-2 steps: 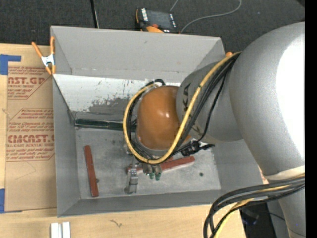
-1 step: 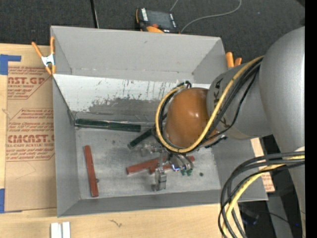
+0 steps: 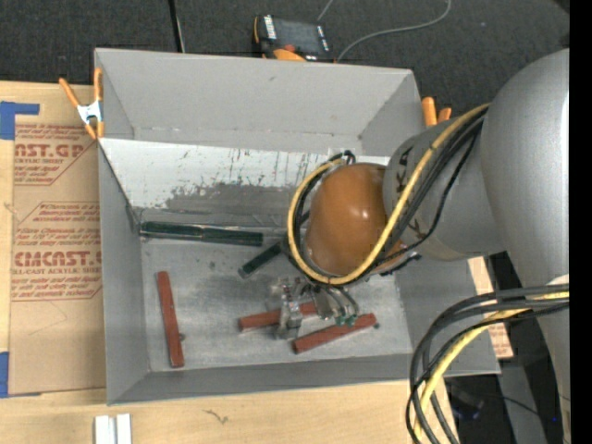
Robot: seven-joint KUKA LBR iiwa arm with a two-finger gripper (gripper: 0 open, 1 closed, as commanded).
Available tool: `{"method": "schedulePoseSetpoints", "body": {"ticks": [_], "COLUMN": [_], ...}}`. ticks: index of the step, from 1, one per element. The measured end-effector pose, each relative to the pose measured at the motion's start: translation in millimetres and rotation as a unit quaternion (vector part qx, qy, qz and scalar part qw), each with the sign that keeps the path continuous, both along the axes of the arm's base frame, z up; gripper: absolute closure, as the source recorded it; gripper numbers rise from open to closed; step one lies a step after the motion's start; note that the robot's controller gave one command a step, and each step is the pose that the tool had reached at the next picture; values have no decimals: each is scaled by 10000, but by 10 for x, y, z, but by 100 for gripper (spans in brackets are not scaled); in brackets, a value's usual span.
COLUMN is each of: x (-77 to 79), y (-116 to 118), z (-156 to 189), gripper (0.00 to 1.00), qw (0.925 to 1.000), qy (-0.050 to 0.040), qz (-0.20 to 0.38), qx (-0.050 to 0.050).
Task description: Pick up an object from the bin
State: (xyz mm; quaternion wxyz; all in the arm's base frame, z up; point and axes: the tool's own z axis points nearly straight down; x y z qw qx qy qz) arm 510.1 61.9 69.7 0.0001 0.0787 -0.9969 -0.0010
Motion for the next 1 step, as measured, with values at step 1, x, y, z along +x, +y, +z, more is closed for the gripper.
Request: {"method": "schedulePoseSetpoints", "body": {"ticks": [1], "x": [-57], "y": [273], "z": [1648], "gripper": [100], "qw": [9974], "qy": [-46], "qz": [715], "qx": [-2]}}
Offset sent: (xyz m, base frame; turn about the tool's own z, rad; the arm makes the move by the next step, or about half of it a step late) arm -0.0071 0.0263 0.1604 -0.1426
